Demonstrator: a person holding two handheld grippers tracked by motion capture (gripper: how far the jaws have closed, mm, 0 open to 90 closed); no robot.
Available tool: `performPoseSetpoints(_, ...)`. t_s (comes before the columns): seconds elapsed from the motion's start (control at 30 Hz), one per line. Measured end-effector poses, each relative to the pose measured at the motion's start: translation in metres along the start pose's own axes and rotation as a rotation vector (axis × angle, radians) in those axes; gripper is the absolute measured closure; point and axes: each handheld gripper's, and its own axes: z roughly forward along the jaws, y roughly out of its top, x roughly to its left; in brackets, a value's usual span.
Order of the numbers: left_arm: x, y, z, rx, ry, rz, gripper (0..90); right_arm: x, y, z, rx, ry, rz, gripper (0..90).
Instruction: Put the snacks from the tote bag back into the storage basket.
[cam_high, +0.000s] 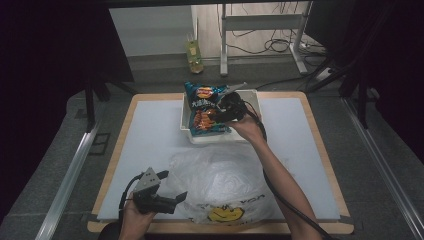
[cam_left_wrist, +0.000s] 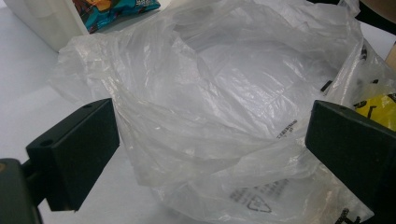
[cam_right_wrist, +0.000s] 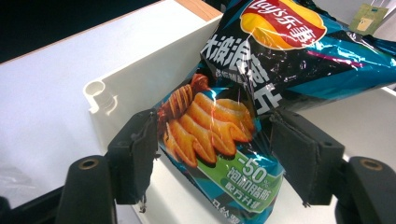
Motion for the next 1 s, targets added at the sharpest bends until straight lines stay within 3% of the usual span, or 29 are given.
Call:
performPoseSetpoints(0.57,0.0,-0.001,0.001,-0.006,0.009,0.007,2.8,0.017,-0.01,-0.018,-0.005,0.046,-0.019,24.5)
performPoseSetpoints(1.0,-0.001,0.001,-0.005,-0.055,0.039,0.035,2.8,0.031,-0.02,-0.035,-0.012,0.098,-0.032,16.2)
